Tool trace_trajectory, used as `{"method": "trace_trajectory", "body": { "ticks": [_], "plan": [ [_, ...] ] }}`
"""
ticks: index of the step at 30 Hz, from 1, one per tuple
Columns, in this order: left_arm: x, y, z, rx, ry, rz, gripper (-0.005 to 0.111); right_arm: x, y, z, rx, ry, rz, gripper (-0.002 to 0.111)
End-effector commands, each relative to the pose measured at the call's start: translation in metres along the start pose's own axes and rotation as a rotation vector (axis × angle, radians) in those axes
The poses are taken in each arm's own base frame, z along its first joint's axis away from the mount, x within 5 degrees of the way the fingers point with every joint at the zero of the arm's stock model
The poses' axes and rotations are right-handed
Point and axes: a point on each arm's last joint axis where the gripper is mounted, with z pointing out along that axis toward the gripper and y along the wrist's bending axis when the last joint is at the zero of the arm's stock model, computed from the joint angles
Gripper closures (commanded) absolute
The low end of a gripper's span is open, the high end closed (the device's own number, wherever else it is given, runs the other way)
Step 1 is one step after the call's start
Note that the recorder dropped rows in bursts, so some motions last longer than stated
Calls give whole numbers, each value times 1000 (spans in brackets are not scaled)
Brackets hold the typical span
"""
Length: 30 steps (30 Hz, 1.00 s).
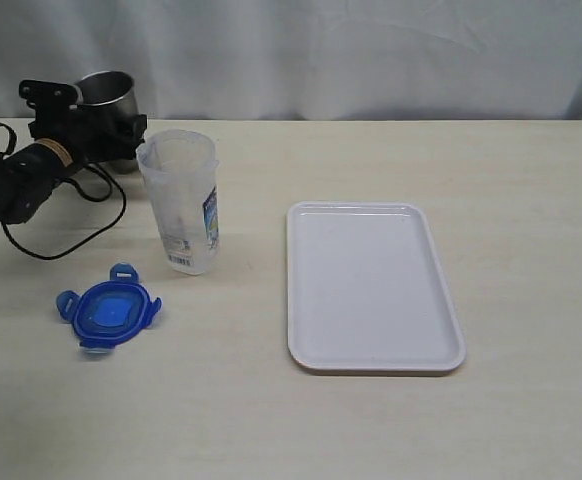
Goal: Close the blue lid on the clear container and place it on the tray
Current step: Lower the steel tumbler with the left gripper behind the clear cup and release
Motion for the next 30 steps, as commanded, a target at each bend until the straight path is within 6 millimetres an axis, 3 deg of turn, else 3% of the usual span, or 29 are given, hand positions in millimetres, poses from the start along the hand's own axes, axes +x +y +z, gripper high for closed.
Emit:
{"method": "trace_trajectory", "body": {
  "ticks": [1,4,27,30],
  "plan": [
    [-15,-18,1,90,-78,36,107,1,-1,0,9,-4,-1,104],
    [-12,-25,3,104,-63,41,107,1,-1,0,9,-4,-1,104],
    [-1,-27,4,99,45,46,107,1,-1,0,9,-4,-1,104],
    [-1,-27,4,96,51,1,103,1,-1,0,9,-4,-1,104]
  ]
}}
